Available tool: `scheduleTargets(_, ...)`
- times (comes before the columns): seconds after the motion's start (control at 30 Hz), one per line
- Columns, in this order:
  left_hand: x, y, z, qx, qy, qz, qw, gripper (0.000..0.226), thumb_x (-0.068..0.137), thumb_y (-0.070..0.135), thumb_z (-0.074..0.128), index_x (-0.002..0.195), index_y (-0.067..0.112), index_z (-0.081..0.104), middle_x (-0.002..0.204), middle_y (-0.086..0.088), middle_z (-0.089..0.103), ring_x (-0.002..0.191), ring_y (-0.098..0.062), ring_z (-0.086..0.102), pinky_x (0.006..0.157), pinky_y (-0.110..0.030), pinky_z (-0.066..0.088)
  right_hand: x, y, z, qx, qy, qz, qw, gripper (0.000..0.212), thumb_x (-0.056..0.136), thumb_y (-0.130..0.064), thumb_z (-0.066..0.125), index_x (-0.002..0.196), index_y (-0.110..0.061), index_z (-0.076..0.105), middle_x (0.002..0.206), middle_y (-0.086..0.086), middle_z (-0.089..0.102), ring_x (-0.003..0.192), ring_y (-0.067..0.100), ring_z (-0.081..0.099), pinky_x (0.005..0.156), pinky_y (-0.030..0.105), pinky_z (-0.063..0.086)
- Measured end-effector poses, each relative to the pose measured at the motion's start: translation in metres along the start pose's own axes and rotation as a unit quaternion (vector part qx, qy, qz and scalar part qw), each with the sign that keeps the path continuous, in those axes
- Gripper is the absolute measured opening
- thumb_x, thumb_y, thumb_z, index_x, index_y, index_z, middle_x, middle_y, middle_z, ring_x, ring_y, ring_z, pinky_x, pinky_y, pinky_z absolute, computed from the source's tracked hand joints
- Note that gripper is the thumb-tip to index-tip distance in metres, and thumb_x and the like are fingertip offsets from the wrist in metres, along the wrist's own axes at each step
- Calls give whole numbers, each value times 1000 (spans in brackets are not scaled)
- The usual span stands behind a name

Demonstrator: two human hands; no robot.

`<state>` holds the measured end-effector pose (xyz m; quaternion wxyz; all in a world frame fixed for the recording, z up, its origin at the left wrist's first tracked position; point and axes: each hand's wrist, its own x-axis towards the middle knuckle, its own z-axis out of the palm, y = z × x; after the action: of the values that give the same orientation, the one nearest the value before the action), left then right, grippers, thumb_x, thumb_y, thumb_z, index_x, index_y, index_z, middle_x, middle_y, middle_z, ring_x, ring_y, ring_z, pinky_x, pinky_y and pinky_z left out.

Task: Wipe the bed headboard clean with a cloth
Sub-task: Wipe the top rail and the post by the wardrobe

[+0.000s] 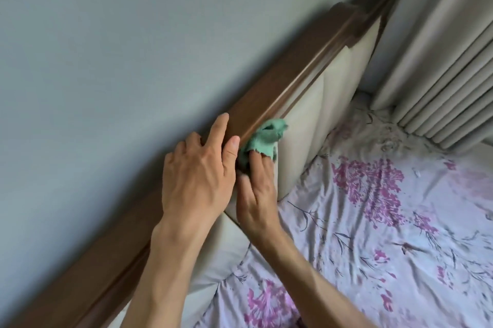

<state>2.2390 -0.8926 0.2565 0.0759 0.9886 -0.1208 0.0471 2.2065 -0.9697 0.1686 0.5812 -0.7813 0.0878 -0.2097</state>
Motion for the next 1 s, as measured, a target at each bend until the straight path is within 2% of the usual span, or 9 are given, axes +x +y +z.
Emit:
scheduleTargets(0.1,0,-2,-3,-4,-7,21,1000,56,99,52,22,152,34,29,112,-16,60,102,-38,58,87,-46,44,-5,5,-1,7,-7,-13,1000,19,79,-15,35,95,-20,44,96,-9,42,89,14,39,84,34,39)
scheduleTargets(0.2,1,-2,-8,0,-15,33,999,54,100,49,23,151,33,30,110,-15,60,100,-37,59,85,-44,44,59,13,-28,-24,40,27,999,37,77,-8,36,109,4,51,100,6,45,90,15,39,82,30,35)
scheduleTargets(0.37,25,23,-8,-23,-14,55,998,32,99,33,39,124,14,46,113,-17,60,101,-38,58,81,-46,44,86,21,-43,-36,68,46,996,18,93,-1,39,105,3,52,99,9,49,90,24,47,85,43,43)
scheduleTargets(0.43,49,41,-1,-16,-27,110,993,35,99,29,39,132,15,42,135,-17,50,120,-36,51,97,-46,41,62,20,-33,-22,30,21,999,16,96,-2,46,108,-4,56,103,6,55,94,24,51,88,44,46)
scheduleTargets(0.53,104,86,14,-39,-41,182,982,51,98,21,39,148,15,34,160,-9,29,147,-30,27,119,-43,25,90,35,-58,-20,-5,-45,999,29,95,-2,51,121,-13,56,115,-1,59,105,17,52,96,33,44)
scheduleTargets(0.63,153,123,31,-59,-42,205,976,53,102,16,37,154,14,29,163,-4,24,151,-21,19,123,-37,18,180,61,-104,8,21,9,1000,12,98,-7,44,103,-9,55,100,9,58,92,28,54,87,54,46)
scheduleTargets(0.7,186,149,43,-52,-39,194,979,54,103,17,36,156,12,23,165,-3,19,152,-18,14,124,-34,13,227,86,-133,-6,48,3,999,15,96,-5,40,100,-3,55,99,14,56,92,30,52,88,56,43)
scheduleTargets(0.9,291,231,55,-58,-91,199,974,51,105,17,36,154,8,26,164,-5,19,152,-15,15,116,-14,1,259,103,-153,14,-12,-58,998,43,92,-9,40,132,0,53,132,17,55,125,36,49,107,54,38)
scheduleTargets(1.0,328,266,66,-24,-109,233,966,47,104,16,38,151,9,36,160,-6,32,148,-18,27,122,-27,13,329,130,-187,80,13,88,993,24,100,-10,38,114,-1,55,115,21,60,106,42,56,94,60,44)
